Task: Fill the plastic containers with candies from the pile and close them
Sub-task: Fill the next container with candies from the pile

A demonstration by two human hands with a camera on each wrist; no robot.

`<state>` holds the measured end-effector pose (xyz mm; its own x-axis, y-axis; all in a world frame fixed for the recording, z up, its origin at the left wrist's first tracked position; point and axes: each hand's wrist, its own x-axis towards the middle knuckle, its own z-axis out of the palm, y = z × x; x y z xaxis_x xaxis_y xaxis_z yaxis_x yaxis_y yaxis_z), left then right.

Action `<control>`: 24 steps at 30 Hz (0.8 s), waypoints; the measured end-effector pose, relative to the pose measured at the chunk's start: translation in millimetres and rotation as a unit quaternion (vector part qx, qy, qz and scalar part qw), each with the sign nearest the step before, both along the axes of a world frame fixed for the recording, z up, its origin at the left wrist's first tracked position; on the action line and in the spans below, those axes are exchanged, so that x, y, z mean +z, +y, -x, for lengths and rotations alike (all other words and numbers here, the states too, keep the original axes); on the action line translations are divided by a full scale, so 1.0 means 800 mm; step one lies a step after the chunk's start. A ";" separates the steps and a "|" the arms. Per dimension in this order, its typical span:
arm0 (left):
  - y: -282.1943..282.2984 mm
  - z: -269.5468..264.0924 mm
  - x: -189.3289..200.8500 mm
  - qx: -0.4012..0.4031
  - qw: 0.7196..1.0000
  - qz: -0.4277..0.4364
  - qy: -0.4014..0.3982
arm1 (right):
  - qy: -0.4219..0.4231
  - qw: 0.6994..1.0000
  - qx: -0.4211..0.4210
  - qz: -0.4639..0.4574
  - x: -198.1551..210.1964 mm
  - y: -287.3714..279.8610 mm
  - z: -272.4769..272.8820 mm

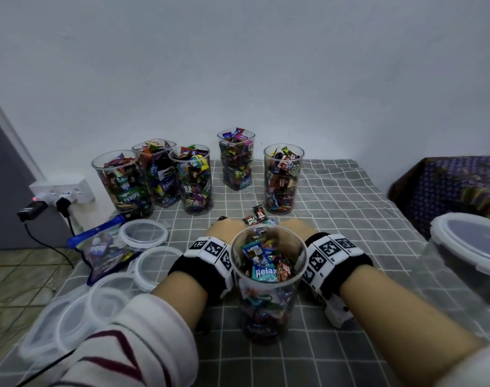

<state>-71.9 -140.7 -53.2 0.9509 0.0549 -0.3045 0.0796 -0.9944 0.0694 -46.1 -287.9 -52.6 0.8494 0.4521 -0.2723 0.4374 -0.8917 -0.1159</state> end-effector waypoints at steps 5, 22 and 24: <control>-0.004 0.022 0.015 -0.043 0.998 -0.005 -0.050 | 0.002 0.999 0.000 -0.047 0.005 -0.004 0.013; 0.002 0.061 0.032 -0.031 0.986 0.078 -0.144 | -0.054 0.943 -0.077 -0.318 0.049 -0.049 0.067; 0.003 0.063 0.032 -0.026 0.985 0.077 -0.150 | -0.074 0.932 -0.070 -0.349 0.061 -0.054 0.072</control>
<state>-122.6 -138.6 -27.4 0.9997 -0.0217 -0.0106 -0.0186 -0.9726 0.2317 -103.8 -331.2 -4.0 0.9182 0.3574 0.1709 0.3798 -0.6713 -0.6365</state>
